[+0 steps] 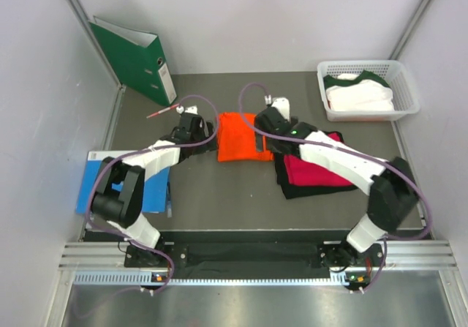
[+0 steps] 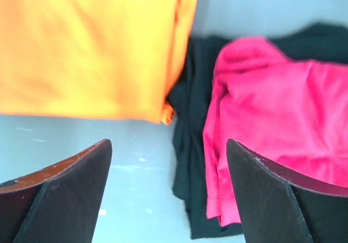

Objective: Fold and stack the t-shirts
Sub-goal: Put the neatly folded tshirt into the corner of the board with the right arm

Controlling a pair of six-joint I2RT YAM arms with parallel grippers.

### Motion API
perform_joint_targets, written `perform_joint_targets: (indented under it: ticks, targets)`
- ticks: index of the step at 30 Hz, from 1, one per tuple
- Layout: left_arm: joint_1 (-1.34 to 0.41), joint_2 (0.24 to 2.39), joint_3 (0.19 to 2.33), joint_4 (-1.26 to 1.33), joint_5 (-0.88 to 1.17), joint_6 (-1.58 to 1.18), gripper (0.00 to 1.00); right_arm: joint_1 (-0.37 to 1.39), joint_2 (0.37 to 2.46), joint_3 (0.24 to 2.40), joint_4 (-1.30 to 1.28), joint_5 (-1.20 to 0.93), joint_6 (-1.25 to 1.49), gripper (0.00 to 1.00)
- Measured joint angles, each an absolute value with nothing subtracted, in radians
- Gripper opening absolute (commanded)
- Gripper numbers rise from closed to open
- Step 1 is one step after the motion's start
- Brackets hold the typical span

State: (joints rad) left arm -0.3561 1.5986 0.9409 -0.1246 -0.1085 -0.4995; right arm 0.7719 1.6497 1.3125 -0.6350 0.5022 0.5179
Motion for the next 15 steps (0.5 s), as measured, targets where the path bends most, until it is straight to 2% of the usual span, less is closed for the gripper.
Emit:
perform_joint_targets:
  ticks: [6,11,15]
  targets:
    - [-0.356,1.716,0.927,0.003,-0.049,-0.527,0.91,0.629,1.452,1.150,-0.400,0.307,0.498,0.87]
    - [-0.356,1.774,0.955,0.098,-0.001,-0.553,0.86,0.504,1.458,1.045,-0.274,0.121,0.501,0.88]
    - [-0.356,1.847,1.015,0.148,0.044,-0.569,0.61,0.486,1.499,1.031,-0.229,0.020,0.505,0.90]
